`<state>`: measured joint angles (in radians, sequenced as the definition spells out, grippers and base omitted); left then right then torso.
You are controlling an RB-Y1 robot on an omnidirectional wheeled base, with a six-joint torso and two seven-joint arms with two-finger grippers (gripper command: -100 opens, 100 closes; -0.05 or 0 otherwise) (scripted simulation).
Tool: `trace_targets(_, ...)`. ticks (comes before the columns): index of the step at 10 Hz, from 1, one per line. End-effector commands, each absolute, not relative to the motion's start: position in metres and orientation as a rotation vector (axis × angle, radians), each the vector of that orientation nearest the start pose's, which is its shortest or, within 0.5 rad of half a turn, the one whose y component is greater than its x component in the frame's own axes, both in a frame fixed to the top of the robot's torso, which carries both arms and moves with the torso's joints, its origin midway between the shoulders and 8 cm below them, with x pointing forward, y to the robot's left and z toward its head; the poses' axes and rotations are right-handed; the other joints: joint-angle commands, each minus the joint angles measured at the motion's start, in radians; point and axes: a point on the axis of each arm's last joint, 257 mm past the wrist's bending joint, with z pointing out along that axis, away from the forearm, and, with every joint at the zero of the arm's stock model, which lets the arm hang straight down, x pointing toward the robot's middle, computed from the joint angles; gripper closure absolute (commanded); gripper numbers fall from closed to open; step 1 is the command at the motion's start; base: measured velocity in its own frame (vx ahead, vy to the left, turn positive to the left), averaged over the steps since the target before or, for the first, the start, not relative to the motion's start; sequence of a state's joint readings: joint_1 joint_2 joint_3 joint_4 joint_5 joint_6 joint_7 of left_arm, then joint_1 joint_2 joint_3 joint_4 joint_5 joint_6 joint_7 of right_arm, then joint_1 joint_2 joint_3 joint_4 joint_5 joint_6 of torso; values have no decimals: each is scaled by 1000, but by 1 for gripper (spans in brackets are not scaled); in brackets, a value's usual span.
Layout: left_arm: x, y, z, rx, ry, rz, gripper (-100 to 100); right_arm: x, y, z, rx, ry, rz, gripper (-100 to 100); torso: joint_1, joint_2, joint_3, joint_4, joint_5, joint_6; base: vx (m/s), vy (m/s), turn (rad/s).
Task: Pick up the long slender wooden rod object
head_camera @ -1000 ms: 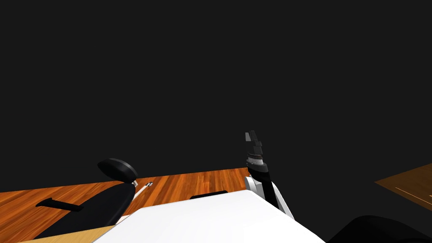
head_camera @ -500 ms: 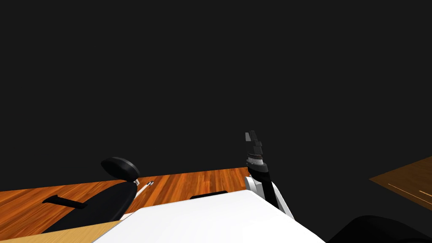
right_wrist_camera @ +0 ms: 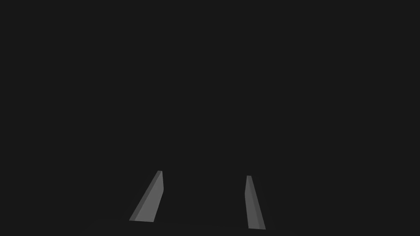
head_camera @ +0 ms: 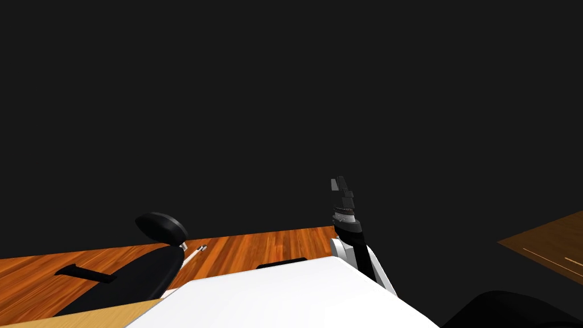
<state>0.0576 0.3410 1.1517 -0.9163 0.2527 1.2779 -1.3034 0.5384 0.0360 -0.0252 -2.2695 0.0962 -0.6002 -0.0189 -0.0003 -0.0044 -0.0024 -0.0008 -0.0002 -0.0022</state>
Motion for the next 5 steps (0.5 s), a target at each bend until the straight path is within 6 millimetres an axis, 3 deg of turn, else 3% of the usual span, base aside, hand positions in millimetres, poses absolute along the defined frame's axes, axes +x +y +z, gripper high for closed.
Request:
trace_targets(1, 64, 544, -538, -2209, 2275, -117, 100, 326, -279, 26, 579, 603, 1235, 0, 0, 0, 0, 0, 0, 0, 41, -33, 11)
trace_targets(4, 59, 551, -531, -2210, 2275, -114, 100, 326, -279, 26, 579, 603, 1235, 0, -2, -1, -1, 0, 0, 0, 32, -29, 5)
trace_targets(5, 58, 551, -531, -2209, 2277, -115, 0, 326, -279, 26, 579, 603, 1235, 0, -1, 0, 0, 0, 0, 0, 0, 0, 0)
